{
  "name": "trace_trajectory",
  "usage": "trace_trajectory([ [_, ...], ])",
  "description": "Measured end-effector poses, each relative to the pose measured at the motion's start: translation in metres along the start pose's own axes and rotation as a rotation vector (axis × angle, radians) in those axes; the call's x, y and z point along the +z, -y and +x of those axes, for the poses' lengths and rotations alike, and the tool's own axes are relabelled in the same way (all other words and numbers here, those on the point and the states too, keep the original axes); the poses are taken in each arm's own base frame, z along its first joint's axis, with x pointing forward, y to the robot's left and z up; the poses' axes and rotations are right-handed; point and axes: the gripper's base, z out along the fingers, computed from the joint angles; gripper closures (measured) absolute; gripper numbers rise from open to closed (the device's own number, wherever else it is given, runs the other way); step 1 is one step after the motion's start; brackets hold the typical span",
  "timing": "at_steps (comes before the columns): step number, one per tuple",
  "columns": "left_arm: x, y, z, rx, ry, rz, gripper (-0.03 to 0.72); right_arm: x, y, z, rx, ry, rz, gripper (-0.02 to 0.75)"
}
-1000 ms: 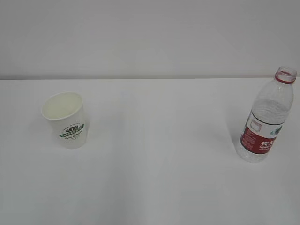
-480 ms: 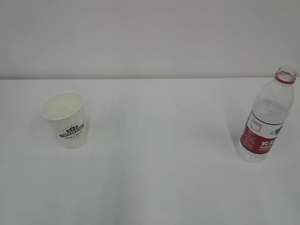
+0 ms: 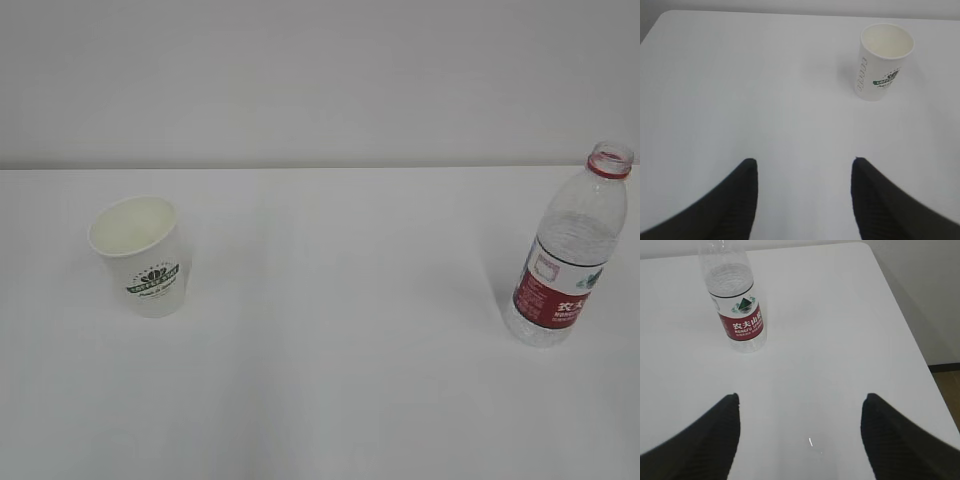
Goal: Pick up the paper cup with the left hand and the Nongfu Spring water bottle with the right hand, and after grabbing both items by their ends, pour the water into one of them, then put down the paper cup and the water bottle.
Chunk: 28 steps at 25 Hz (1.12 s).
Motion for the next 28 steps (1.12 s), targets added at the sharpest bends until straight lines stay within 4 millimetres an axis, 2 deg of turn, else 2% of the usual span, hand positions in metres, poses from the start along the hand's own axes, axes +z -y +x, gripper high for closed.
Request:
trace_trajectory([
  [28,0.0014,0.0039,-0.0012,-0.023,-0.009,0.043,0.276,0.0,0.0006,-0.0001,-0.003,0.001,0.007,0.169],
])
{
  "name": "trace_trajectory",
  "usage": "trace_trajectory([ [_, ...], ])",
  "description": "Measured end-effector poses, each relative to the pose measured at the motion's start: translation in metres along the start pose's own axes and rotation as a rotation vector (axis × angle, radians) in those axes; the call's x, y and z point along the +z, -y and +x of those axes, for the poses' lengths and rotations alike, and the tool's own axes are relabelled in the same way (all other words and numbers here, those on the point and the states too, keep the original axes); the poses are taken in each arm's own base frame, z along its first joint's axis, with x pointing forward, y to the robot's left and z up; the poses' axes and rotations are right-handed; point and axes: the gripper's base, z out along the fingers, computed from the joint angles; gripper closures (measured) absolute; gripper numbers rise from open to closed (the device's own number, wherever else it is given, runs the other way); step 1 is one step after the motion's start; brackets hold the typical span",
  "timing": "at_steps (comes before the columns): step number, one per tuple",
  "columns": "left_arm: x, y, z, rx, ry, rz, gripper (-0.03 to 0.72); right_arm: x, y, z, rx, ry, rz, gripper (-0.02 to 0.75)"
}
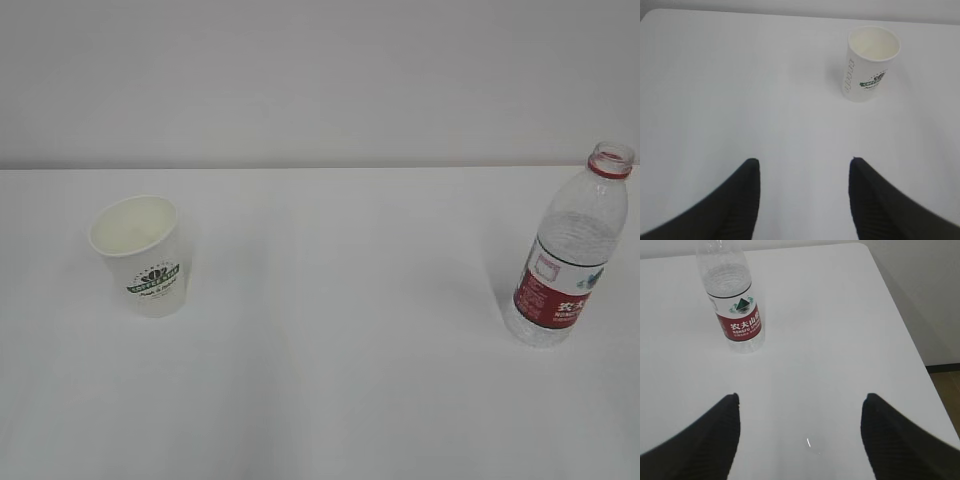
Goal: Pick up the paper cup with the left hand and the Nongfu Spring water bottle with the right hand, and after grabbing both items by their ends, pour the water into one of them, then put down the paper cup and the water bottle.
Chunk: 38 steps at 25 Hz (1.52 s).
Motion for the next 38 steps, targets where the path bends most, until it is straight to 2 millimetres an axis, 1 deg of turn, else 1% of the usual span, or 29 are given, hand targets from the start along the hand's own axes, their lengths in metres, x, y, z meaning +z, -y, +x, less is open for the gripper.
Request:
trace_trajectory([
  [4,0.008,0.001,-0.008,-0.01,-0.064,0.006,0.276,-0.002,0.0,-0.003,0.001,0.032,-0.003,0.169],
  [9,0.018,0.002,-0.032,0.03,-0.146,0.004,0.276,-0.003,0.0,-0.008,0.001,0.055,-0.005,0.169],
  [14,0.03,0.002,-0.055,0.037,-0.198,0.002,0.276,0.008,-0.002,-0.021,-0.008,0.026,-0.006,0.17],
  [16,0.034,0.003,-0.063,0.038,-0.19,0.003,0.276,0.012,-0.004,-0.029,-0.007,0.052,-0.017,0.17],
  [19,0.039,0.003,-0.073,0.039,-0.149,0.001,0.276,0.02,-0.007,-0.043,-0.003,0.112,-0.038,0.17],
  [24,0.04,0.002,-0.085,0.041,-0.034,-0.003,0.276,0.033,-0.012,-0.058,0.011,0.097,-0.065,0.17],
  [32,0.039,0.001,-0.105,0.067,0.186,-0.031,0.277,0.038,-0.015,-0.077,0.024,0.168,-0.085,0.17],
  [35,0.041,-0.002,-0.11,0.104,0.222,-0.064,0.277,0.04,-0.016,-0.092,0.033,0.22,-0.097,0.17],
  [38,0.048,-0.005,-0.116,0.141,0.245,-0.094,0.277,0.047,-0.018,-0.109,0.04,0.245,-0.105,0.17],
])
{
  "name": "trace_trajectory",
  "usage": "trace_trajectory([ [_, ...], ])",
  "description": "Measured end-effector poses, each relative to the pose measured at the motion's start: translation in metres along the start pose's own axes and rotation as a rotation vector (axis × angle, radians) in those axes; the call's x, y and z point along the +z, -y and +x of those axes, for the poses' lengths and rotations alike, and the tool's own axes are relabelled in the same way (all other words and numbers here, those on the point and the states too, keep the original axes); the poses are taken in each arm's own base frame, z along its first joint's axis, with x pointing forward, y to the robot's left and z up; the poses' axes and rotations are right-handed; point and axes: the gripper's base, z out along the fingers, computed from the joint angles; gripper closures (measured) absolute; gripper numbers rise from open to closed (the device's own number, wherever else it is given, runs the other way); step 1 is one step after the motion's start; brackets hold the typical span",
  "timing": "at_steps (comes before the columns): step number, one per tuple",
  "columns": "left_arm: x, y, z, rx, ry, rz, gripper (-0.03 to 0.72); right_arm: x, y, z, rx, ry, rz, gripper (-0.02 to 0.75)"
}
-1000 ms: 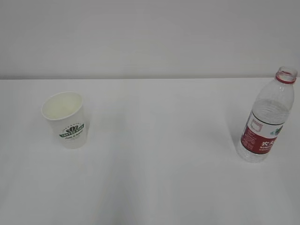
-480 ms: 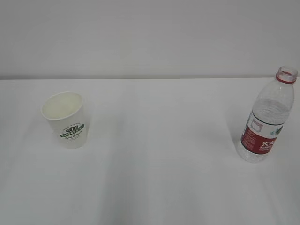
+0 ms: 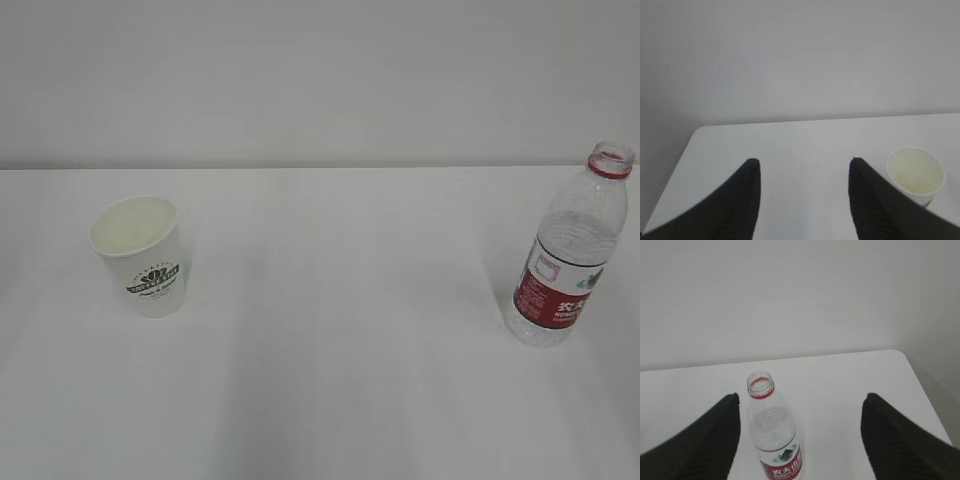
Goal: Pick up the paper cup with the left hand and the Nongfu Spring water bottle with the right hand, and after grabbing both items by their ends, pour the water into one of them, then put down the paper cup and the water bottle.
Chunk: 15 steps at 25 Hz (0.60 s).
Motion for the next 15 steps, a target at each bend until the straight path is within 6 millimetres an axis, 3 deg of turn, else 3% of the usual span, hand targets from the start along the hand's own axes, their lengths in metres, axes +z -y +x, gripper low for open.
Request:
trace_trajectory([
  [7,0.023,-0.001,-0.006,0.012,0.02,-0.006,0.281,0.026,-0.001,-0.016,-0.016,0.024,0.002,0.17],
  [15,0.032,-0.001,-0.016,0.016,0.114,-0.01,0.285,0.058,-0.002,-0.029,-0.056,0.085,0.002,0.17],
])
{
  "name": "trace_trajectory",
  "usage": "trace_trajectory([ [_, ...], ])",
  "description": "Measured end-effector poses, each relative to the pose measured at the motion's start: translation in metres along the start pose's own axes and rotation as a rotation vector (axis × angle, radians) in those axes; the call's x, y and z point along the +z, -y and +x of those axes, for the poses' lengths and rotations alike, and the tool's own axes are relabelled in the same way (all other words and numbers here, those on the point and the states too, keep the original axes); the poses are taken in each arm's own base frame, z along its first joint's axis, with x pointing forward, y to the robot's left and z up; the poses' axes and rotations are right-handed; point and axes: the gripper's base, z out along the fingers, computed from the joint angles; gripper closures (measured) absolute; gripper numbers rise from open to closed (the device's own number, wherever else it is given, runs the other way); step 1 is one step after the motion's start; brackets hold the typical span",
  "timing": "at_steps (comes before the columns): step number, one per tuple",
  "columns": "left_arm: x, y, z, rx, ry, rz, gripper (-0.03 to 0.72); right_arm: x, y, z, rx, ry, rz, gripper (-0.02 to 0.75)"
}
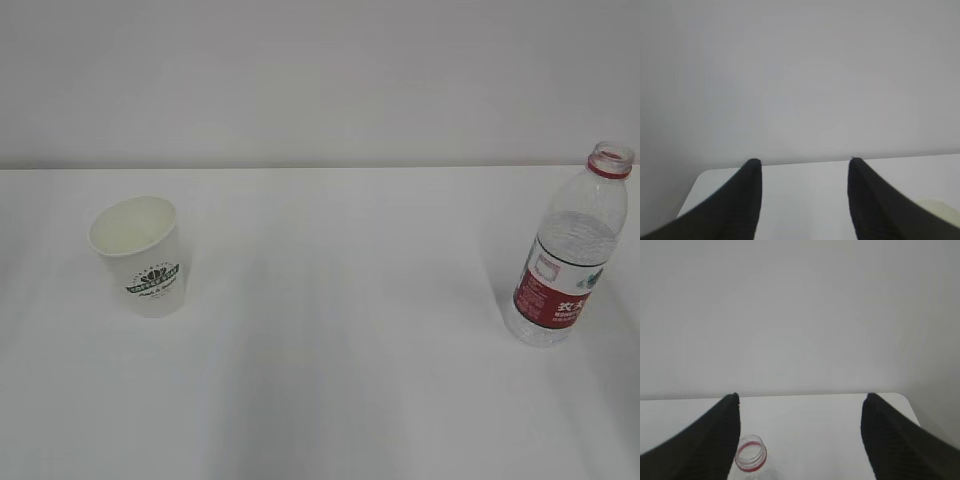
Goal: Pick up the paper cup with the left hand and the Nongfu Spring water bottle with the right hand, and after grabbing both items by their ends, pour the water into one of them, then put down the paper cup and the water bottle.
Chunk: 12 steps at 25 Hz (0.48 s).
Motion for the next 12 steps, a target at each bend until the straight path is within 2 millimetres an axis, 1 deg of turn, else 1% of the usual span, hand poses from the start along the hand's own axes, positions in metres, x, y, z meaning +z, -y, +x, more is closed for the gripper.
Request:
trace_trajectory([
  [3,0.007,0.0,0.0,0.0,0.002,0.0,0.286,0.011,0.0,-0.001,-0.005,0.013,-0.003,0.17],
  [5,0.01,0.0,-0.001,0.0,0.009,0.0,0.286,0.014,0.0,0.0,-0.018,0.01,-0.002,0.17],
  [12,0.023,0.0,0.001,0.001,0.005,0.002,0.287,0.015,0.0,-0.001,-0.044,0.02,0.002,0.17],
])
